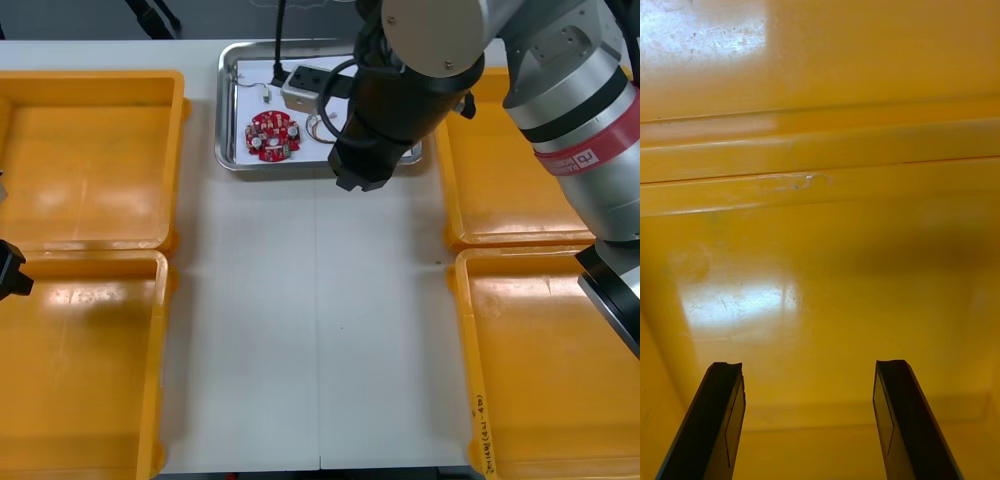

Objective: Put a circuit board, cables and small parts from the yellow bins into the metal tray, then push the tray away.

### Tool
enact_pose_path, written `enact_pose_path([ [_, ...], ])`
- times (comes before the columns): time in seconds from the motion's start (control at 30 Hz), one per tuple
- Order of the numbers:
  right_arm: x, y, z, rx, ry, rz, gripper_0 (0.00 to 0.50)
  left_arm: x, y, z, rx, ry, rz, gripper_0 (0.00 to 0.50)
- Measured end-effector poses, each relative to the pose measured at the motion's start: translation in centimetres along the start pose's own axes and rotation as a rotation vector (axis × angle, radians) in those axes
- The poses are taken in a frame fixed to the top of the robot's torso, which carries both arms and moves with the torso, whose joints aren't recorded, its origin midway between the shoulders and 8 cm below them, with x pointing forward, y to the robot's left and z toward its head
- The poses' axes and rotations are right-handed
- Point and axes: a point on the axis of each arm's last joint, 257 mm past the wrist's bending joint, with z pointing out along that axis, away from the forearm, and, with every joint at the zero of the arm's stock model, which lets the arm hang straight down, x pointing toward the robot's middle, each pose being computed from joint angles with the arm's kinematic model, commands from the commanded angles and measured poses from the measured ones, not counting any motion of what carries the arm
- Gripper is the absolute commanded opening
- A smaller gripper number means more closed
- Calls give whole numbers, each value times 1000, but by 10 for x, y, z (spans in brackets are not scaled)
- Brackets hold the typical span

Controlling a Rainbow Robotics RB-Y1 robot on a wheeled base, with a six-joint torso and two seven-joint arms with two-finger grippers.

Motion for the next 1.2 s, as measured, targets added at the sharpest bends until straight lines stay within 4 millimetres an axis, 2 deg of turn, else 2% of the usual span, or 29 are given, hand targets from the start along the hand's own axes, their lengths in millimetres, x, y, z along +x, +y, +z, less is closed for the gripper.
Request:
enact_pose_path([
  [0.17, 32, -3, -8, 12, 43, 41, 500, 0, 0, 0, 0, 0, 0, 500],
  [0.4, 64, -17, -18, 68, 33, 260, 500, 0, 0, 0, 0, 0, 0, 500],
  [0.53, 90, -24, -20, 72, 31, 326, 500, 0, 0, 0, 0, 0, 0, 500],
  [0.67, 116, -27, -23, 48, 16, 496, 500, 0, 0, 0, 0, 0, 0, 500],
  [0.83, 147, -35, -26, 62, 20, 567, 500, 0, 0, 0, 0, 1, -1, 500],
  [1.03, 175, -37, -31, 100, 28, 605, 500, 0, 0, 0, 0, 1, -1, 500],
  [1.2, 195, -32, -31, 107, 17, 783, 500, 0, 0, 0, 0, 1, -1, 500],
])
